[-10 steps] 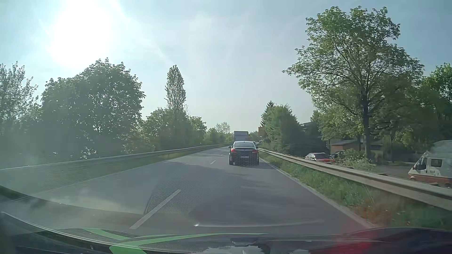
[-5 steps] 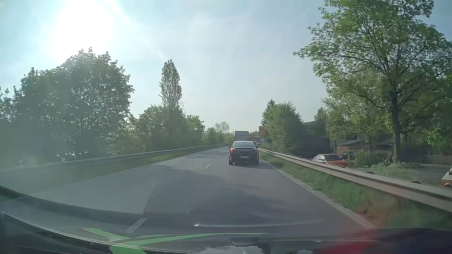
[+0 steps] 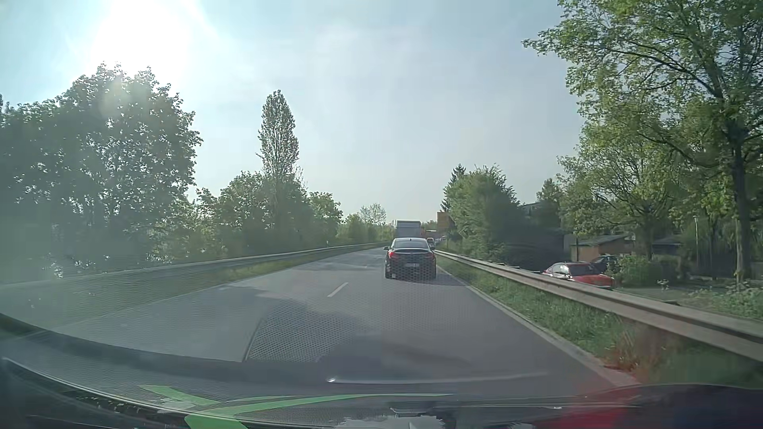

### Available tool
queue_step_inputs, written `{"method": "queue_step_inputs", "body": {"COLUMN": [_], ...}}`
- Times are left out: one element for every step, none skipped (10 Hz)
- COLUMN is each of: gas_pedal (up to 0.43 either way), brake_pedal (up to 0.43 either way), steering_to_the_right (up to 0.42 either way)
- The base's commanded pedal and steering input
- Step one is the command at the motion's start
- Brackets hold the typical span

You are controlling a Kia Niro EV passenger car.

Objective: Follow the waypoints while adhering to traffic rules and regulations

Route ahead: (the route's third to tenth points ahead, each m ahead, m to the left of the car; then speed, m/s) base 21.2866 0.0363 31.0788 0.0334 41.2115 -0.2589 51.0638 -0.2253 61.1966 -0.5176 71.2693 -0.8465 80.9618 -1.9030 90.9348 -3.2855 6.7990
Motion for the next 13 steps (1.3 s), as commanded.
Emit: {"method": "queue_step_inputs", "body": {"gas_pedal": [0.067,0.067,0.067,0.067,0.067,0.067,0.067,0.067,0.067,0.067,0.067,0.067,0.067], "brake_pedal": [0.000,0.000,0.000,0.000,0.000,0.000,0.000,0.000,0.000,0.000,0.000,0.000,0.000], "steering_to_the_right": [0.003,0.003,0.003,0.002,0.002,0.002,0.002,0.003,0.003,0.003,0.003,0.003,0.002]}}
